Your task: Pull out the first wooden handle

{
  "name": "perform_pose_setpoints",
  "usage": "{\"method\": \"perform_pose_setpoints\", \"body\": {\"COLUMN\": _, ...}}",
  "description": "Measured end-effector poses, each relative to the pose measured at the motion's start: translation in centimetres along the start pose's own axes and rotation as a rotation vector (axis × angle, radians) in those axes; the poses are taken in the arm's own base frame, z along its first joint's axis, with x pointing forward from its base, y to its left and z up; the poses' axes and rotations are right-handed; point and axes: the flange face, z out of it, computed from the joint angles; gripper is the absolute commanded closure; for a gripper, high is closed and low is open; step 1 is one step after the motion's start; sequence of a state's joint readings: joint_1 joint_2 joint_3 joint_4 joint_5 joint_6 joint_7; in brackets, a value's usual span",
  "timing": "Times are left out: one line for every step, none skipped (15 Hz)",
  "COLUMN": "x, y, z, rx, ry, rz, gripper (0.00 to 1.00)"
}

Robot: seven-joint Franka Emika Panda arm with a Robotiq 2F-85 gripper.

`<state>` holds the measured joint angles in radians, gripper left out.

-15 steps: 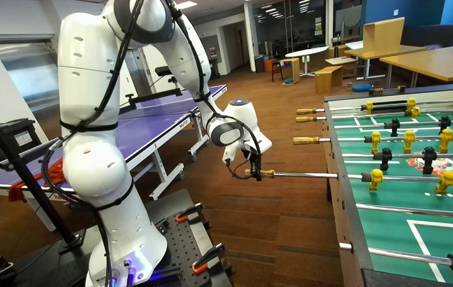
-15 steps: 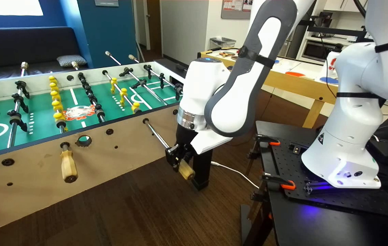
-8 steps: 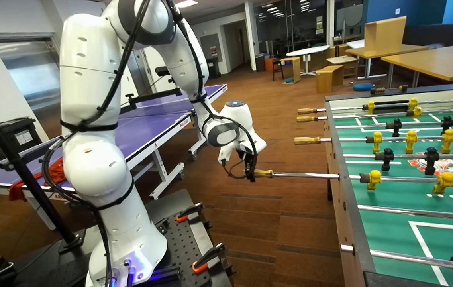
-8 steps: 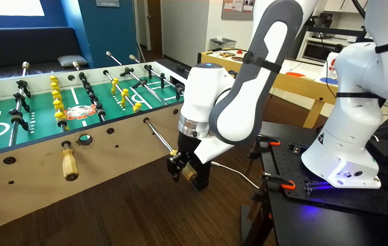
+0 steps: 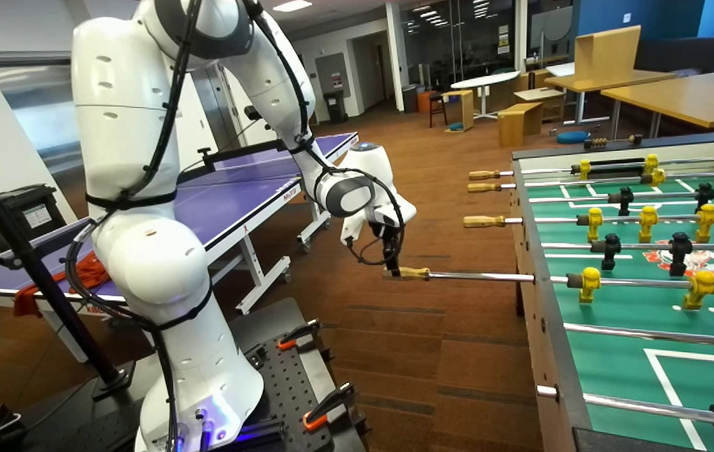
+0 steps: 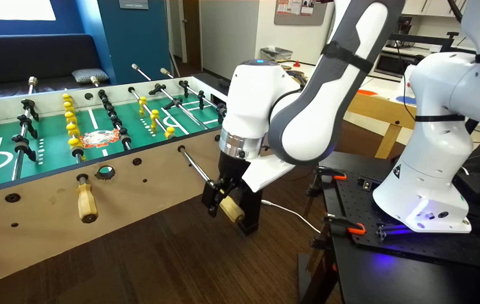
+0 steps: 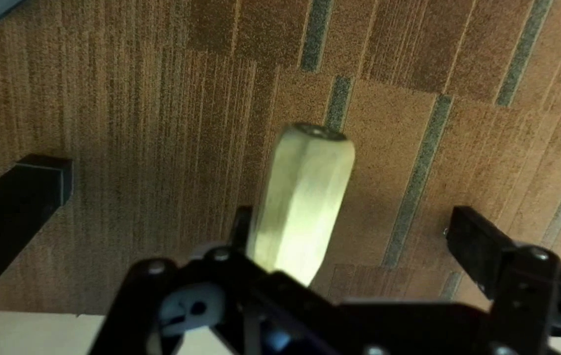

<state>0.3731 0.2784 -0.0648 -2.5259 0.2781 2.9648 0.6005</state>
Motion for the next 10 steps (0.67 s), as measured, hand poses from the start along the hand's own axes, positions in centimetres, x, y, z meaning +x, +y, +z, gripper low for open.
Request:
{"method": "perform_pose_setpoints", "body": {"x": 0.6, "y": 0.1, "z": -1.4, "rx": -0.011, "ry": 0.001, "rz": -0.004, "gripper": 0.0}}
{"method": "perform_pose_setpoints", "body": {"x": 1.2, "y": 0.3, "z": -3.1, "rx": -0.022, "ry": 0.002, "rz": -0.008, "gripper": 0.0}}
{"method": "perform_pose_setpoints", "body": {"x": 1.8, "y": 0.4, "z": -4.9, "rx": -0.029, "ry": 0.005, "rz": -0.014, "gripper": 0.0}}
{"method": "perform_pose_setpoints", "body": {"x": 2.4, "y": 0.5, "z": -6.8, "rx": -0.031, "ry": 0.008, "rz": -0.016, "gripper": 0.0}}
{"method": "perform_pose_setpoints", "body": {"x": 2.8, "y": 0.6, "z": -8.8, "rx": -0.03, "ry": 0.01, "rz": -0.016, "gripper": 0.0}}
{"method": "perform_pose_setpoints", "body": {"x": 3.1, "y": 0.7, "z": -10.8, "rx": -0.026, "ry": 0.008, "rz": -0.011, "gripper": 0.0}}
{"method": "perform_pose_setpoints", "body": {"x": 3.3, "y": 0.9, "z": -12.7, "rx": -0.02, "ry": 0.009, "rz": -0.004, "gripper": 0.0}}
{"method": "perform_pose_setpoints", "body": {"x": 3.4, "y": 1.0, "z": -14.4, "rx": -0.016, "ry": 0.011, "rz": 0.001, "gripper": 0.0}}
{"method": "perform_pose_setpoints", "body": {"x": 3.4, "y": 1.2, "z": -15.9, "rx": -0.011, "ry": 0.015, "rz": 0.006, "gripper": 0.0}}
{"method": "perform_pose_setpoints", "body": {"x": 3.4, "y": 1.3, "z": -17.2, "rx": -0.008, "ry": 0.02, "rz": 0.011, "gripper": 0.0}}
